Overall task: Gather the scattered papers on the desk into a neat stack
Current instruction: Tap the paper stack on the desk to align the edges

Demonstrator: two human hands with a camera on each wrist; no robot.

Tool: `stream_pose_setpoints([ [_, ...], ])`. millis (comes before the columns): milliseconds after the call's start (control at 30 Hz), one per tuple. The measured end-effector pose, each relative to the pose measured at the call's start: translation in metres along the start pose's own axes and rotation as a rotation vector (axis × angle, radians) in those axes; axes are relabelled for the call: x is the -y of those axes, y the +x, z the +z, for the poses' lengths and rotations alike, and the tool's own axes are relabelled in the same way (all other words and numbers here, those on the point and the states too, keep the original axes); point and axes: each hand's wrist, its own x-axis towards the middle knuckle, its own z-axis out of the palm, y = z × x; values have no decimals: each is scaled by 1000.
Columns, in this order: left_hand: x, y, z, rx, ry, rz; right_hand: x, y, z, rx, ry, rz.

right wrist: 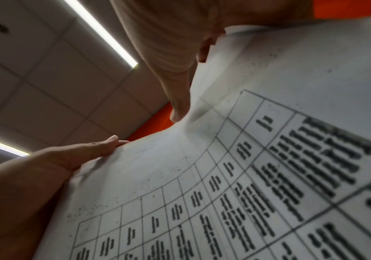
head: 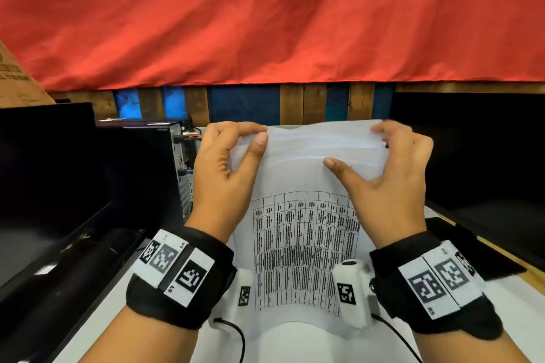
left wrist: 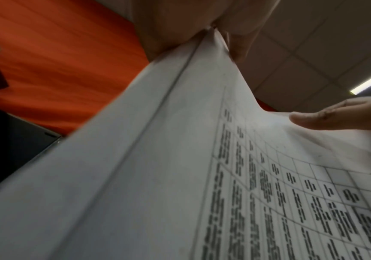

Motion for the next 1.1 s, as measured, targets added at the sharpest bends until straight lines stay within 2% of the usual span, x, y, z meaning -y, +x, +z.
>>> stream_pose_setpoints([
  [100,4,-1,0,-41,-7,-33,1,-2,2,75,-40,-32],
  [233,10,-2,-2,-131,-78,-145,-1,-4,2,7,-60,8],
  [300,8,-3,-2,-139,-145,-186,2,-5,1,46,-36,0],
  [400,1,-2,1,-117,-136,-174,3,-2,-1,130,-94,-5],
  [500,4,1,5,-141,-55,-188,-1,1,2,49,-125,18],
  [600,9,4,4,-188,-76,-255,-5,-3,4,5,-89,53],
  [733,2,0,7,-149,-79,-239,-2,-6,1,130,-129,-39],
  [800,2,-1,8,-142,-67,-231,-2,-4,2,117,-189,-44],
  [933,11,3,6,-234,-81,-277,-7,-5,6,28,-183,11],
  [1000,14,2,7,-264,-88,-298,-8,-9,6,51,-139,-21],
  [1100,12,-5,11,-253,-75,-312,-10,-13,6,123,-190,-91],
])
